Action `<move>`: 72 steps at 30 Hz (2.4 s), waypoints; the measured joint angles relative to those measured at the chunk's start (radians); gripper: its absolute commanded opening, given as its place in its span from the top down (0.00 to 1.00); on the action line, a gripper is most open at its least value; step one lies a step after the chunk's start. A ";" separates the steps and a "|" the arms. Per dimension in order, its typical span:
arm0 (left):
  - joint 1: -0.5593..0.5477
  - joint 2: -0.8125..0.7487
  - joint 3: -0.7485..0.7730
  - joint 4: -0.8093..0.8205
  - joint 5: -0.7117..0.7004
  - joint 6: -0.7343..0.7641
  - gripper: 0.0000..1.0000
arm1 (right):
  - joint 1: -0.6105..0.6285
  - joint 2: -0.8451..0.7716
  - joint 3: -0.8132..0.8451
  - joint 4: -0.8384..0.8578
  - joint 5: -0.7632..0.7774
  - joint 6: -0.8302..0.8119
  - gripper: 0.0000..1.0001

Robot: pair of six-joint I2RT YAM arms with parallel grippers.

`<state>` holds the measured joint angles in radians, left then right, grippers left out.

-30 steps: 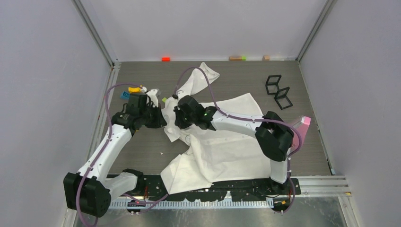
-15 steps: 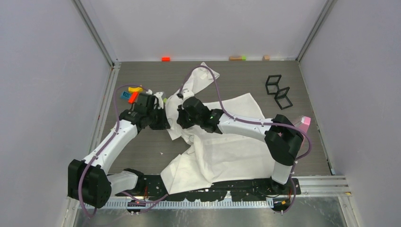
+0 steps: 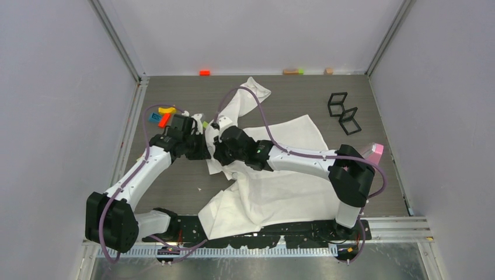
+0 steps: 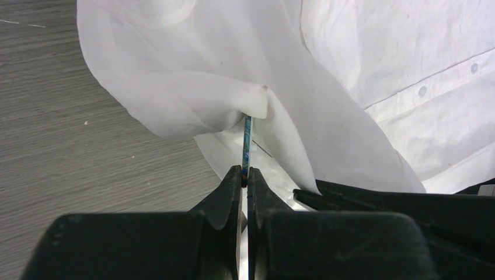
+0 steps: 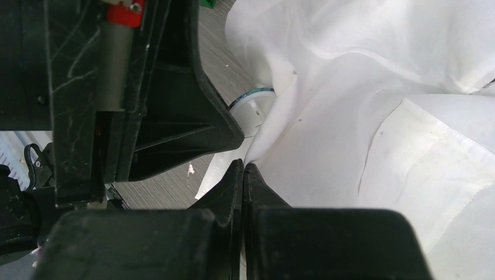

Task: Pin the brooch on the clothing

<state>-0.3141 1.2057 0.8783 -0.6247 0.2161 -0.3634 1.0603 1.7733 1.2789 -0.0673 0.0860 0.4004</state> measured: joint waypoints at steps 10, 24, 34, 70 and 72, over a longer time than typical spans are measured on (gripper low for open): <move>0.000 0.005 0.000 0.000 0.000 0.002 1.00 | 0.014 0.000 -0.006 0.001 0.018 -0.014 0.99; -0.015 0.032 0.002 -0.019 0.005 0.007 1.00 | 0.018 0.000 -0.006 -0.006 0.130 -0.025 0.99; -0.020 0.053 0.008 -0.024 0.008 0.008 1.00 | 0.023 0.000 -0.006 -0.005 0.085 -0.069 0.99; -0.014 -0.045 0.006 0.009 0.091 -0.031 1.00 | 0.050 0.018 -0.052 0.002 0.078 -0.071 0.83; -0.003 -0.049 0.006 0.010 0.117 -0.031 1.00 | 0.050 -0.008 -0.077 0.007 0.080 -0.067 0.74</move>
<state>-0.3172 1.1568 0.8848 -0.6151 0.3332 -0.3939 1.1107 1.7649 1.2018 -0.0601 0.1658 0.3336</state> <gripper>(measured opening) 0.026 0.150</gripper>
